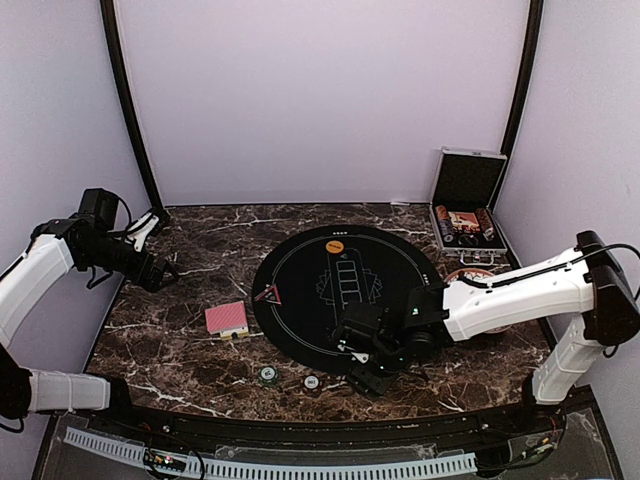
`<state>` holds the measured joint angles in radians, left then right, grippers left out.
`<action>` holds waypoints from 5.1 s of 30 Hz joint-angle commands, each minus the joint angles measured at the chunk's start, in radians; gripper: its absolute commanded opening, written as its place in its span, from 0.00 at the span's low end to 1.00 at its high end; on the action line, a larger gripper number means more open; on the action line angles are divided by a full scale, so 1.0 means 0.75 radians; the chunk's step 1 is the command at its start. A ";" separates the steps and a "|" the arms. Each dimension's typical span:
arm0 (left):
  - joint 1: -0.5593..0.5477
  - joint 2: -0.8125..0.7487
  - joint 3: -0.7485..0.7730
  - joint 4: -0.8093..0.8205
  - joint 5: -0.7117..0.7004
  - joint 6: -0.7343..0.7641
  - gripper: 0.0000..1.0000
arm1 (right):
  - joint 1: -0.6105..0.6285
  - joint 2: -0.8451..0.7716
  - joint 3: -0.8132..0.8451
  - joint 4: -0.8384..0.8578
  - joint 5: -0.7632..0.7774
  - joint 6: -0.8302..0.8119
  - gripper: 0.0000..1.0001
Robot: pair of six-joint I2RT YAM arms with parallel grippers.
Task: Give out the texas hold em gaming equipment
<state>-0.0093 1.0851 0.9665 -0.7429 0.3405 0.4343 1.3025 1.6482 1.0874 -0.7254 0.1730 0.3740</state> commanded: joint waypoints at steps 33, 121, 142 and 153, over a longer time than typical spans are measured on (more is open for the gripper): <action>0.000 -0.038 0.022 -0.036 0.011 0.027 0.99 | 0.011 -0.017 0.041 -0.022 -0.014 -0.016 0.59; 0.000 -0.037 0.024 -0.062 0.021 0.054 0.99 | -0.911 1.111 1.391 0.052 0.009 -0.177 0.35; 0.000 -0.054 0.039 -0.076 0.000 0.063 0.99 | -0.740 0.549 1.108 0.035 0.128 -0.244 0.73; 0.003 -0.087 0.019 0.000 -0.039 0.064 0.99 | -0.336 0.001 0.326 -0.008 0.137 -0.040 0.88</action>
<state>-0.0093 1.0569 0.9665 -0.7712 0.3199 0.4770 0.9798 1.7042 1.4933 -0.6827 0.2718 0.2543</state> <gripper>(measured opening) 0.988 0.871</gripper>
